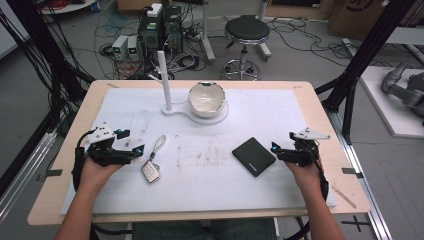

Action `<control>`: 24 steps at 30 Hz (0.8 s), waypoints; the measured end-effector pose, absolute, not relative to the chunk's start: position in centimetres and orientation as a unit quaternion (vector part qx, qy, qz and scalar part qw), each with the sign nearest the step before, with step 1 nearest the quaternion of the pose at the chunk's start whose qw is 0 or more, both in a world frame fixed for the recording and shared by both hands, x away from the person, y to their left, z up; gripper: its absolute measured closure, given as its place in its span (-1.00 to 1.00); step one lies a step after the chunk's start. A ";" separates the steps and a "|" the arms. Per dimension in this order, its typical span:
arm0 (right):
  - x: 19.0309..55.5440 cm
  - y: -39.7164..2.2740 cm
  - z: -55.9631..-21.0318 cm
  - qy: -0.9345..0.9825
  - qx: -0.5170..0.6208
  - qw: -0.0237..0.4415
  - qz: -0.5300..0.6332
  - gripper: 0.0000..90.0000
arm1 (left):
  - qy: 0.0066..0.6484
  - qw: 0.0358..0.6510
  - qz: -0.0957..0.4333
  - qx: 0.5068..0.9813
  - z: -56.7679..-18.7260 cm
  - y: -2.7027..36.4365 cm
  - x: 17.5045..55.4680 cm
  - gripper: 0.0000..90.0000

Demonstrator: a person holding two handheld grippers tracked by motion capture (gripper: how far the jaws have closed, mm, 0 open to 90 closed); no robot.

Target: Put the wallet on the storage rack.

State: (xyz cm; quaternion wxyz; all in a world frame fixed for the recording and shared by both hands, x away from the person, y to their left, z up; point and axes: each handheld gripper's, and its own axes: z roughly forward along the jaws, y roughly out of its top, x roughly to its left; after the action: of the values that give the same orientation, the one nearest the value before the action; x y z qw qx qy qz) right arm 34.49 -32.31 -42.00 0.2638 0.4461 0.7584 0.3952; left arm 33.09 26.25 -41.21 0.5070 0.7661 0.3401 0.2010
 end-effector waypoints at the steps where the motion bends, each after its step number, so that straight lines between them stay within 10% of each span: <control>1: 34.5 -32.3 -42.0 0.758 0.446 0.264 0.395 -0.58 | 0.338 0.508 0.199 0.767 -41.2 26.2 33.1 -0.63; 24: 34.2 -31.8 -41.9 0.765 0.437 0.272 0.386 -0.58 | 0.340 0.516 0.191 0.763 -41.4 26.5 33.3 -0.63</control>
State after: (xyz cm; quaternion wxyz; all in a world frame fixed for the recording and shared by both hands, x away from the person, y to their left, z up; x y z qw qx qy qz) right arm 34.24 -31.82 -41.89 0.2724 0.4365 0.7655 0.3864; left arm 33.34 26.47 -41.38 0.5155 0.7628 0.3401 0.1914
